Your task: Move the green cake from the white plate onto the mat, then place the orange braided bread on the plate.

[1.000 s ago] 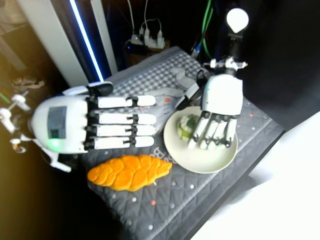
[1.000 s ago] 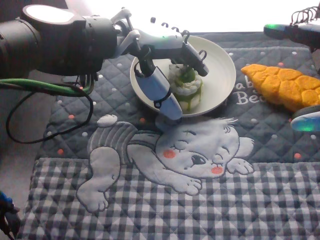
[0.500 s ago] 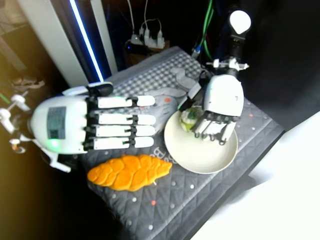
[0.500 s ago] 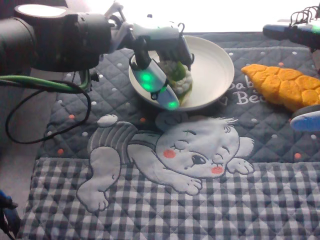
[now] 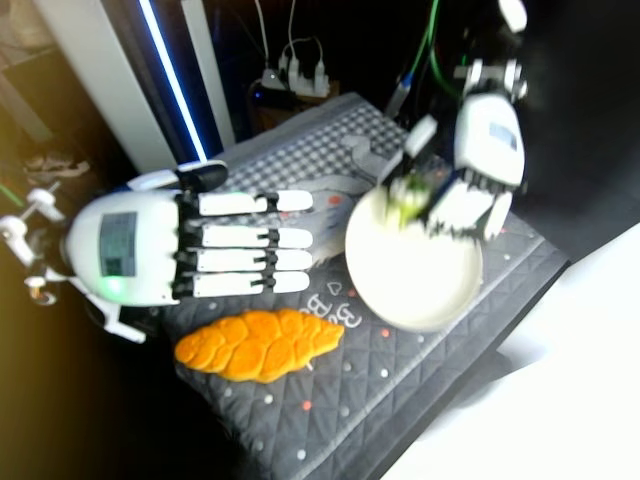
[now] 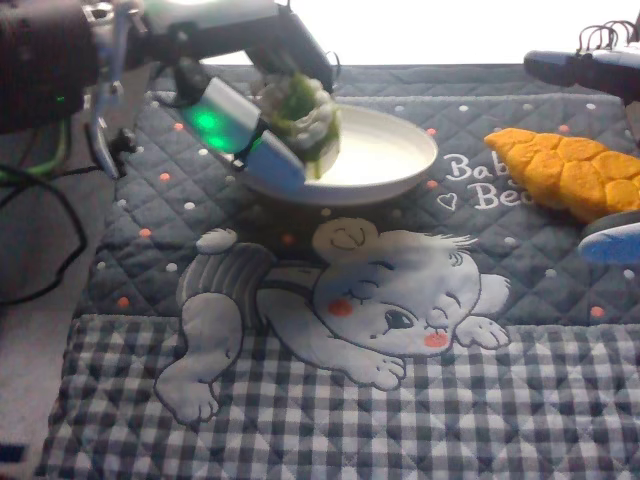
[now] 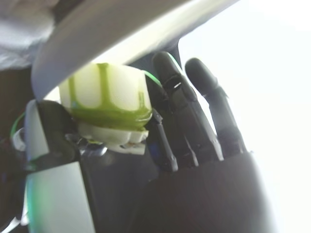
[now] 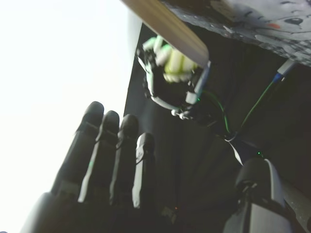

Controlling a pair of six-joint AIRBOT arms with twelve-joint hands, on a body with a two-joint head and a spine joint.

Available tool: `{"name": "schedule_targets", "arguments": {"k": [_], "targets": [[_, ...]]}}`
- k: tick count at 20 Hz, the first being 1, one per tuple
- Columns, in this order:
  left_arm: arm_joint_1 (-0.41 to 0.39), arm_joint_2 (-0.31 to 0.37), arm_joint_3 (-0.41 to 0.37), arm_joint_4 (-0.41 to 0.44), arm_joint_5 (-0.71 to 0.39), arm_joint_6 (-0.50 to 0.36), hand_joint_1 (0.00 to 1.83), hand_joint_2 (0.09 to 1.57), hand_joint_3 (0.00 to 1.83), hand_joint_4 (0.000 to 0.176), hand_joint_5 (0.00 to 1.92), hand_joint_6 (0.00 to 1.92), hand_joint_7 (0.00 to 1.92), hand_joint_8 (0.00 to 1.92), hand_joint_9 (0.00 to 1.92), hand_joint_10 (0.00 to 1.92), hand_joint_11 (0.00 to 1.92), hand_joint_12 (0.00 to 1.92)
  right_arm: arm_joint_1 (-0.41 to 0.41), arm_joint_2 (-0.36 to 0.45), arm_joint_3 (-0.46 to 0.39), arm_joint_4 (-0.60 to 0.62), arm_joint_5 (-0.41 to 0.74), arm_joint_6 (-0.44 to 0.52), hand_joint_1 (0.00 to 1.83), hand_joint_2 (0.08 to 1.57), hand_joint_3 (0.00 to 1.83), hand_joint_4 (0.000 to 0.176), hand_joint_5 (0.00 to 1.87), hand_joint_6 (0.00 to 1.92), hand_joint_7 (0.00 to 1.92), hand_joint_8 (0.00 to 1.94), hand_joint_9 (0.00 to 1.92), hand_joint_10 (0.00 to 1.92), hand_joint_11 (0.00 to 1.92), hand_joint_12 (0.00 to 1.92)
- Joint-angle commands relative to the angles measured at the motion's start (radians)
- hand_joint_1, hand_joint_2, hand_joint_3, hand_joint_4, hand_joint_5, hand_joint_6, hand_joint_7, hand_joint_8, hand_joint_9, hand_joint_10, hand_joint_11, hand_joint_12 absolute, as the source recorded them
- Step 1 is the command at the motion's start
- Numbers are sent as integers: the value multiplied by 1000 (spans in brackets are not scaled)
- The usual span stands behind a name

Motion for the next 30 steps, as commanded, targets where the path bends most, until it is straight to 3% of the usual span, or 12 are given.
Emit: {"name": "schedule_targets", "arguments": {"k": [1, 3, 7, 8, 9, 12, 14, 15, 18, 22, 24, 30], "targets": [[-6, 15, -13, -60, -91, 3, 1259, 1034, 1, 0, 1308, 414, 1049, 888, 1049, 418, 584, 1335, 11, 9, 1, 38, 119, 5, 628, 763, 5, 99, 325, 4, 439, 3, 368, 2, 335, 38], [-6, 29, -50, -61, -80, 58, 1257, 1040, 2, 0, 1277, 494, 1034, 904, 986, 496, 426, 1266, 11, 9, 1, 39, 119, 5, 641, 766, 5, 93, 319, 1, 422, 0, 360, 1, 328, 34], [17, -26, -17, -67, -31, 103, 1272, 1000, 0, 0, 1313, 478, 1221, 514, 1022, 453, 604, 1244, 11, 9, 0, 39, 119, 6, 591, 759, 1, 102, 311, 0, 424, 3, 358, 1, 351, 43], [30, -31, -5, -73, -46, 81, 1271, 993, 0, 23, 1315, 457, 1273, 429, 1073, 343, 596, 1179, 11, 10, 0, 39, 119, 6, 572, 743, 0, 101, 308, 0, 446, 11, 360, 2, 362, 47], [39, -23, -6, -88, -65, 73, 1269, 992, 0, 44, 1335, 364, 1258, 505, 1116, 254, 569, 1227, 11, 10, 0, 39, 119, 6, 554, 744, 0, 93, 329, 8, 474, 17, 381, 9, 385, 56], [46, 33, -57, -112, -110, 75, 1264, 1004, 0, 39, 1313, 389, 1199, 655, 1124, 258, 501, 1302, 11, 10, -2, 39, 119, 6, 577, 761, 2, 109, 343, 9, 431, 0, 382, 5, 375, 51], [75, 78, -97, -164, -154, 101, 1267, 1009, 2, 1, 1366, 231, 1154, 804, 1008, 677, 514, 1496, 11, 10, -3, 39, 119, 6, 696, 719, 0, 116, 357, 11, 411, 0, 388, 6, 347, 37], [93, 102, -120, -201, -174, 126, 1268, 1024, 0, 0, 1365, 192, 1112, 914, 934, 906, 540, 1573, 11, 10, -3, 39, 119, 6, 724, 714, 0, 125, 355, 9, 393, 0, 378, 1, 345, 36], [146, 205, -225, -284, -221, 228, 1250, 1091, 3, 0, 1132, 579, 970, 1217, 698, 1407, 388, 1832, 11, 11, -3, 39, 119, 6, 793, 747, 2, 106, 339, 1, 401, 9, 386, 7, 390, 54], [197, 289, -325, -284, -211, 297, 1236, 1082, 0, 0, 1179, 623, 948, 1089, 719, 1247, 417, 1737, 11, 10, -4, 39, 119, 6, 830, 803, 19, 97, 332, 1, 389, 0, 379, 1, 391, 53], [225, 296, -340, -280, -194, 306, 1235, 1109, 1, 0, 1146, 688, 857, 1205, 638, 1369, 494, 1797, 11, 10, -5, 39, 119, 6, 822, 815, 18, 89, 341, 4, 364, 0, 387, 4, 418, 65], [267, 290, -360, -235, -139, 313, 1239, 1090, 1, 0, 1172, 648, 900, 1116, 641, 1199, 319, 1724, 11, 10, -5, 39, 119, 6, 711, 808, 5, 100, 377, 12, 400, 3, 424, 6, 451, 76]]}}
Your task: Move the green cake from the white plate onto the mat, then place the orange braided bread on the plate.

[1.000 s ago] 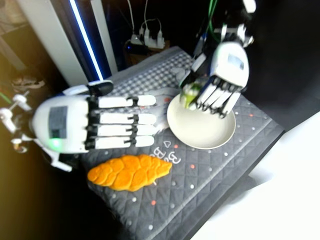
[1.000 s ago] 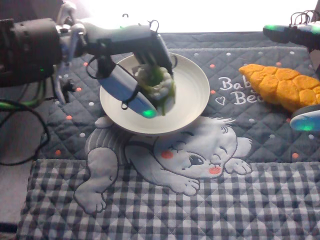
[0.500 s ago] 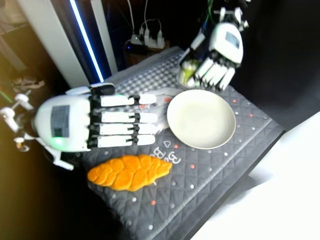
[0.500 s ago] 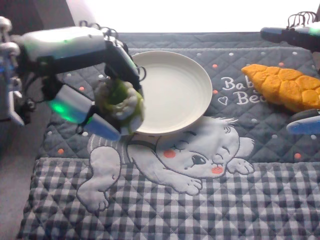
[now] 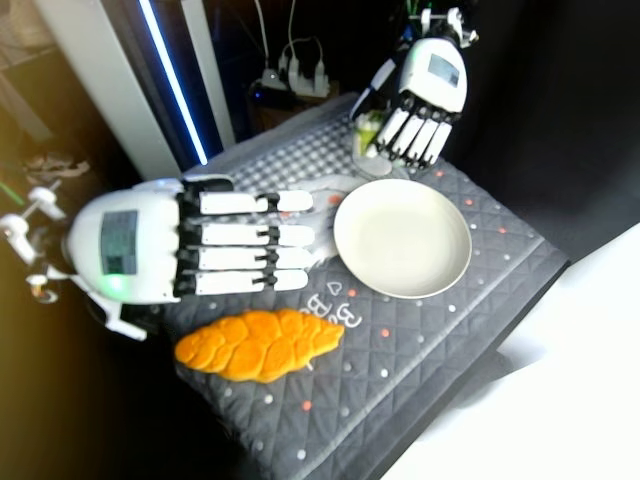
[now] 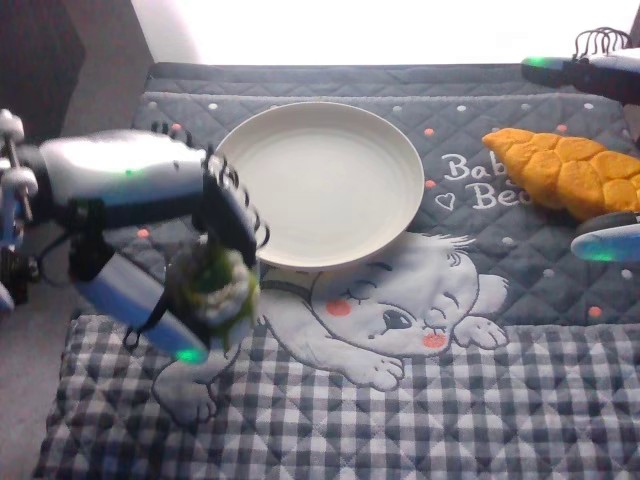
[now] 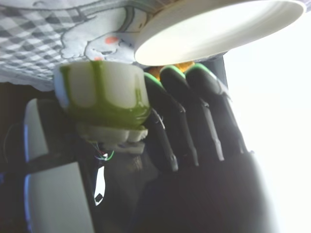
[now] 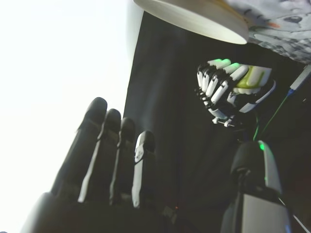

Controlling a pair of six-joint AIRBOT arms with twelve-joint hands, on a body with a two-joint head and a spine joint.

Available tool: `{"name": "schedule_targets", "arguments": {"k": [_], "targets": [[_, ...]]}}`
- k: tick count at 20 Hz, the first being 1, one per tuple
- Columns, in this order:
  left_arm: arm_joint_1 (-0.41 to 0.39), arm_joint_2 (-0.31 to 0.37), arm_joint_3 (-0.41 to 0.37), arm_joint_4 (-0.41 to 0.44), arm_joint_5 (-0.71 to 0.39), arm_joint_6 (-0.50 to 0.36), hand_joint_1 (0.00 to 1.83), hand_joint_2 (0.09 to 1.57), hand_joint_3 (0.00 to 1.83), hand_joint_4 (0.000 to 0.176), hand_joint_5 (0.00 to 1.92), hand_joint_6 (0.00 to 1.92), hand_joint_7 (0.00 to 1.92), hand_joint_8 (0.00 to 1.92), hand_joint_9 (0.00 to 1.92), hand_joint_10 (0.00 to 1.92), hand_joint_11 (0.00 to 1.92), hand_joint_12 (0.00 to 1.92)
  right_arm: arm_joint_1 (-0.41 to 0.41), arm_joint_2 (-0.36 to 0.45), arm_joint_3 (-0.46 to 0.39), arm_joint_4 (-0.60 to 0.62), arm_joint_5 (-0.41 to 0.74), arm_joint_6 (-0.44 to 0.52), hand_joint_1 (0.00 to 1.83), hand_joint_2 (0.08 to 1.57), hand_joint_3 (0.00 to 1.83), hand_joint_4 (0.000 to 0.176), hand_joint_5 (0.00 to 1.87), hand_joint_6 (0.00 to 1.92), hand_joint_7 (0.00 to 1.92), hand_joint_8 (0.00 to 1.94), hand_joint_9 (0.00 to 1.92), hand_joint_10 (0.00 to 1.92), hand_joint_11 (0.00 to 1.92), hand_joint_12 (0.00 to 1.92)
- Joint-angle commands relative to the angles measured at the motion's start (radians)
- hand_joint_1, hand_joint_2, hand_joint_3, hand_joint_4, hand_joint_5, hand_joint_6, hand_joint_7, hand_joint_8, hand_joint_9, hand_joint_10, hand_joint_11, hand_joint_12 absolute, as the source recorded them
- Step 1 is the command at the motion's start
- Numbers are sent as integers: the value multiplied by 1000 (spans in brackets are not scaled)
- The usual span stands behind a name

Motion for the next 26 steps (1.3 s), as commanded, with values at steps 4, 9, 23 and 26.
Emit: {"name": "schedule_targets", "arguments": {"k": [4, 9, 23, 26], "targets": [[8, -10, -2, -21, -38, -11, 1206, 1131, 0, 16, 1018, 882, 875, 1190, 608, 1069, 283, 1580, 11, 10, 1, 38, 119, 6, 681, 805, 0, 96, 389, 11, 407, 4, 440, 7, 483, 93], [23, -42, 4, 6, -3, -10, 1200, 1132, 1, 40, 984, 978, 901, 1108, 682, 761, 221, 1456, 11, 9, 1, 38, 119, 6, 705, 811, 2, 109, 369, 0, 417, 9, 426, 7, 442, 81], [38, -9, -12, -53, -25, 25, 745, 847, 2, 176, 264, 1, 222, 0, 164, 47, 0, 1108, 11, 15, 3, 35, 108, 6, 724, 791, 1, 91, 391, 2, 400, 4, 430, 9, 483, 138], [38, 21, -37, -94, -49, 64, 776, 878, 16, 176, 237, 3, 175, 2, 155, 8, 0, 672, 11, 22, 4, 35, 89, 6, 748, 837, 15, 111, 385, 2, 373, 1, 383, 0, 422, 125]]}}
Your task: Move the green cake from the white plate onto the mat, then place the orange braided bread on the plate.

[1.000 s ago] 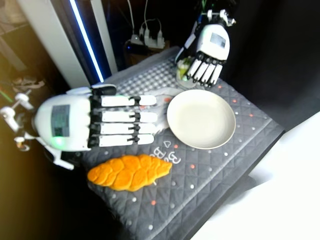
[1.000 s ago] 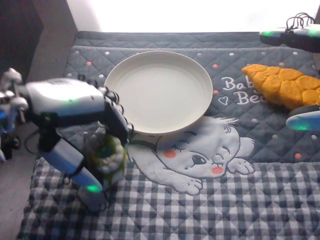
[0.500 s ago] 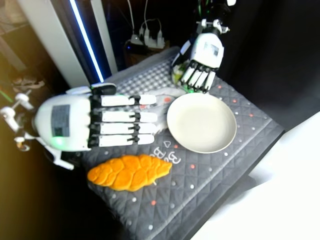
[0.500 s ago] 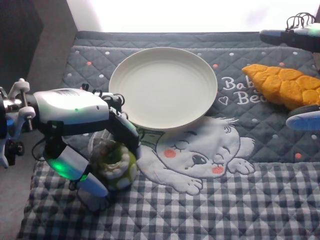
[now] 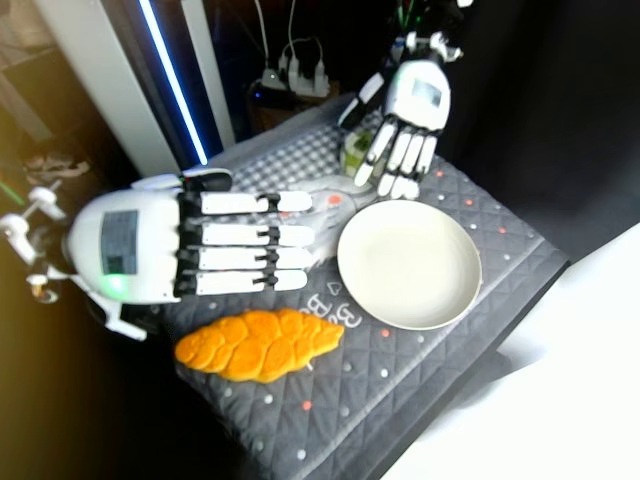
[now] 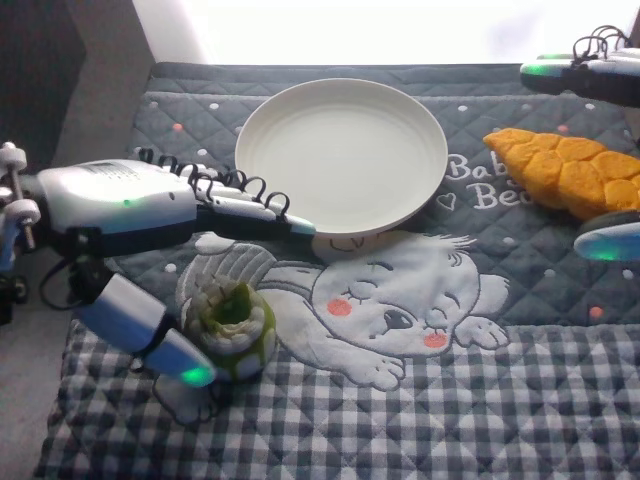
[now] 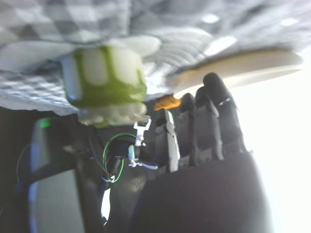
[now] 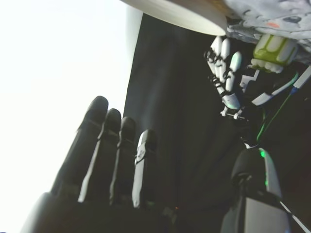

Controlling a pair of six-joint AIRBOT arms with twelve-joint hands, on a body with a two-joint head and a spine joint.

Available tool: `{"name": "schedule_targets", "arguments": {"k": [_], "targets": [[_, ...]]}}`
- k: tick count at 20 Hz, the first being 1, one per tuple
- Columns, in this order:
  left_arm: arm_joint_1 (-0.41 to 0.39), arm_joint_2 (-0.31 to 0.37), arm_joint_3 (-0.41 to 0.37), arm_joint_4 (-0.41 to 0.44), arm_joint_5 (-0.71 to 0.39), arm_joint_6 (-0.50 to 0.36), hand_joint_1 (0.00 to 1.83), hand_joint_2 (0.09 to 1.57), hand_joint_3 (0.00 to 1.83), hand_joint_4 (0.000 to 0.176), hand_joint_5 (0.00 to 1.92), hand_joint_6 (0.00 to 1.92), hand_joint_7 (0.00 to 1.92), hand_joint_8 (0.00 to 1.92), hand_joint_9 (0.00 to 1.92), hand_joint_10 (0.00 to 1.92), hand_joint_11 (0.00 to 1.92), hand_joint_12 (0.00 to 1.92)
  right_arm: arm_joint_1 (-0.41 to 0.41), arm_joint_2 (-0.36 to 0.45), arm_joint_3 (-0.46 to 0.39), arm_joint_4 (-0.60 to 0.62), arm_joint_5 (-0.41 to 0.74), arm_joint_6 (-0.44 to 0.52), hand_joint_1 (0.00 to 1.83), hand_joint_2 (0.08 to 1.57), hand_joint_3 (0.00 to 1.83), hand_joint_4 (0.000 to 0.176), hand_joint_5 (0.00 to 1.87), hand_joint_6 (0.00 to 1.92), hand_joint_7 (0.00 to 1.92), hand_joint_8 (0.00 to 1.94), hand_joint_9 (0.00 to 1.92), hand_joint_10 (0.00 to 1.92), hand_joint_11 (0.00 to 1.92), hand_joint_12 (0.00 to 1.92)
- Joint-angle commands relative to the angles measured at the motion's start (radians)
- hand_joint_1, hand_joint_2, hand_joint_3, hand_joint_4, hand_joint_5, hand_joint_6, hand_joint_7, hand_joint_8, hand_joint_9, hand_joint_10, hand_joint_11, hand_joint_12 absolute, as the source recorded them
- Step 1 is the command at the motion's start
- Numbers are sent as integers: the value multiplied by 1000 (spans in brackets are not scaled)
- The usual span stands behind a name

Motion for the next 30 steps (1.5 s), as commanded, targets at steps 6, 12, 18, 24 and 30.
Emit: {"name": "schedule_targets", "arguments": {"k": [6, 12, 18, 24, 30], "targets": [[-5, 63, -35, -136, -165, 54, 778, 1172, 20, 0, 681, 39, 623, 15, 546, 37, 11, 1179, 11, 30, 14, 36, 49, 6, 794, 805, 0, 116, 334, 0, 296, 0, 337, 0, 283, 84], [-6, 98, -46, -299, -246, 192, 390, 1337, 3, 0, 708, 8, 734, 2, 598, 155, 3, 1438, 11, 22, 46, 38, -57, 6, 821, 756, 0, 56, 215, 0, 306, 0, 318, 14, 335, 115], [-6, 119, -51, -367, -277, 239, 477, 981, 6, 8, 348, 6, 338, 4, 302, 12, 0, 670, 11, -10, 93, 37, -158, 34, 679, 712, 0, 106, 124, 0, 264, 0, 341, 12, 345, 125], [-7, 118, -51, -372, -285, 240, 627, 1069, 18, 6, 507, 31, 448, 20, 403, 46, 0, 1335, 11, -76, 160, 9, -238, 100, 686, 680, 2, 97, 162, 0, 310, 1, 358, 0, 160, 690], [-6, 118, -51, -383, -302, 243, 458, 1115, 31, 21, 538, 8, 396, 4, 349, 20, 0, 1085, 11, -104, 199, 6, -316, 108, 704, 660, 0, 68, 183, 0, 364, 0, 397, 1, 25, 1037]]}}
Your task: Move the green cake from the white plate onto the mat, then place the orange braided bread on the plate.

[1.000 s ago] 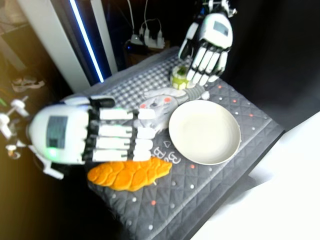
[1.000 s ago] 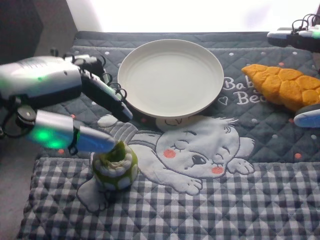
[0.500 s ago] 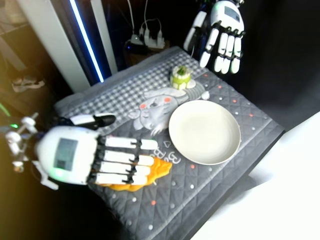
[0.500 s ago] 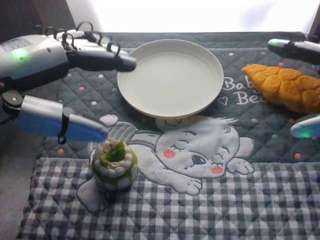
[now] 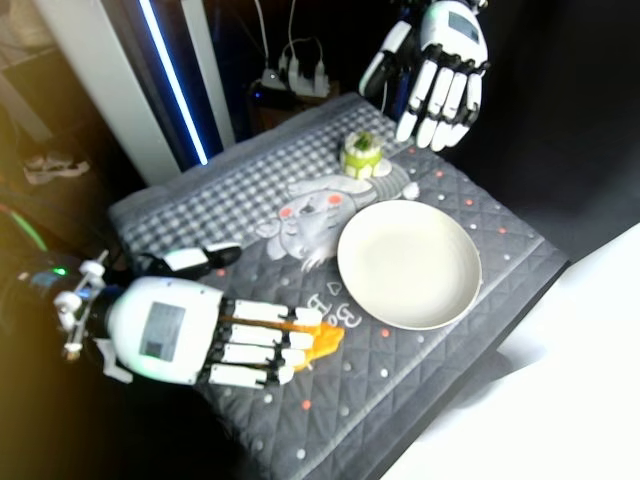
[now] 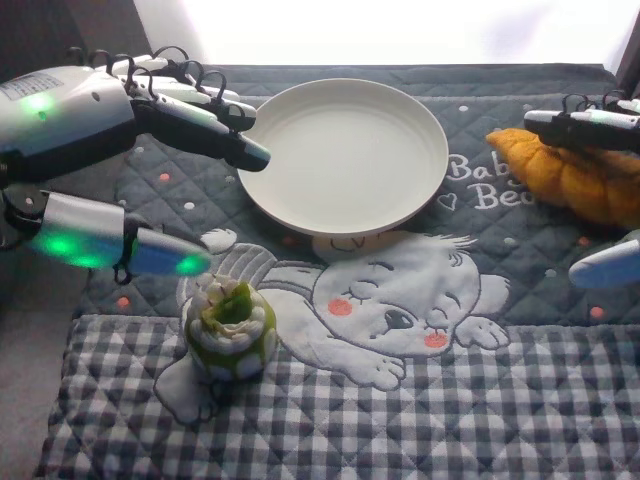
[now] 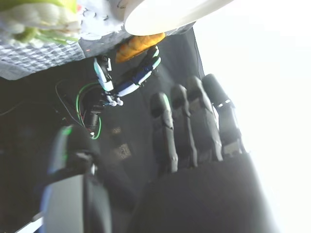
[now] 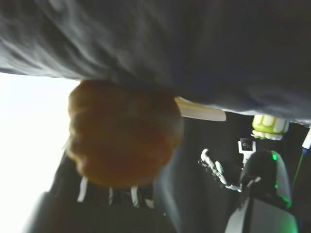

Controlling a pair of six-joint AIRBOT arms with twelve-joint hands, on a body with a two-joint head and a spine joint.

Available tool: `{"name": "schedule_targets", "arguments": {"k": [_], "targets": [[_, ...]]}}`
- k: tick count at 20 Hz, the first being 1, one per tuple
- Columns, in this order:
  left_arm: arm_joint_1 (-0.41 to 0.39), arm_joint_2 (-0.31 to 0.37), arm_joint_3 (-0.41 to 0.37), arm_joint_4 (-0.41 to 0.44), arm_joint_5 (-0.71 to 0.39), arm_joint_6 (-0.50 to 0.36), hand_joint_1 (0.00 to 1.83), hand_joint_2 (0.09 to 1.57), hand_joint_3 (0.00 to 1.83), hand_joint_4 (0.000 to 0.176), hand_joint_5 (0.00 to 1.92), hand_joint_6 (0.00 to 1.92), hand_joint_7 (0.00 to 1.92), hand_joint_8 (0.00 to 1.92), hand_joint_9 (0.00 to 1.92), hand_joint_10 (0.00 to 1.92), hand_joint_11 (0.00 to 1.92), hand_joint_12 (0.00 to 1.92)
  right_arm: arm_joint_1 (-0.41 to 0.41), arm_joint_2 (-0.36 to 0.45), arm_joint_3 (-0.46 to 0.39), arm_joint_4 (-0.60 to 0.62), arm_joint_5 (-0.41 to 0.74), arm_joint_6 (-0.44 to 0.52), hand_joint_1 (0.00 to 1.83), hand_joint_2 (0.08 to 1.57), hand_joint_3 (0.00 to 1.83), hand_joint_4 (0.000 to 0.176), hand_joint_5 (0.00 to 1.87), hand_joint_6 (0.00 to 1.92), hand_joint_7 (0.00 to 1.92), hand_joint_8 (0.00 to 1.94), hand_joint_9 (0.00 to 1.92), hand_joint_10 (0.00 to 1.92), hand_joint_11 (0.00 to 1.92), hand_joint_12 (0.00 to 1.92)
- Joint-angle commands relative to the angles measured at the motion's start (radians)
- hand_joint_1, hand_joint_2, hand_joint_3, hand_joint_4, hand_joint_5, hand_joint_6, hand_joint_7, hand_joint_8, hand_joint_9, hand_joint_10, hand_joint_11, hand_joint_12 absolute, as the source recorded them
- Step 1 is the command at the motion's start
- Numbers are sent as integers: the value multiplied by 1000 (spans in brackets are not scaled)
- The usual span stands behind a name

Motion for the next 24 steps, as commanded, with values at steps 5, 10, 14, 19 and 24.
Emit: {"name": "schedule_targets", "arguments": {"k": [5, 10, 14, 19, 24], "targets": [[-8, 7, -1, -46, -114, 4, 572, 1083, 7, 9, 600, 20, 426, 11, 358, 11, 0, 1069, 4, -6, 45, 35, -8, 9, 805, 714, 12, 54, 177, 2, 366, 4, 419, 7, 77, 1059], [-8, 5, -1, -46, -115, 4, 791, 1022, 0, 1, 600, 4, 374, 0, 302, 1, 0, 1017, 4, -19, 79, 52, -53, 9, 916, 741, 9, 85, 205, 6, 436, 16, 494, 24, 178, 1102], [-8, 5, -1, -46, -117, 5, 650, 1138, 19, 0, 677, 14, 441, 10, 374, 26, 0, 1177, 4, -27, 99, 57, -64, 16, 1198, 902, 1, 40, 294, 1, 562, 4, 651, 18, 424, 888], [-8, 5, -1, -46, -118, 7, 667, 1059, 0, 0, 512, 6, 453, 1, 397, 24, 0, 1203, 4, -51, 139, 56, -67, 77, 1312, 1119, 0, 0, 777, 1096, 1103, 838, 1204, 391, 935, 883], [-8, 5, -1, -50, -120, 20, 601, 1165, 21, 0, 536, 18, 546, 23, 493, 62, 0, 1387, 4, -55, 154, 58, -25, 116, 1267, 1112, 0, 0, 837, 1096, 1156, 803, 1358, 1, 1205, 390]]}}
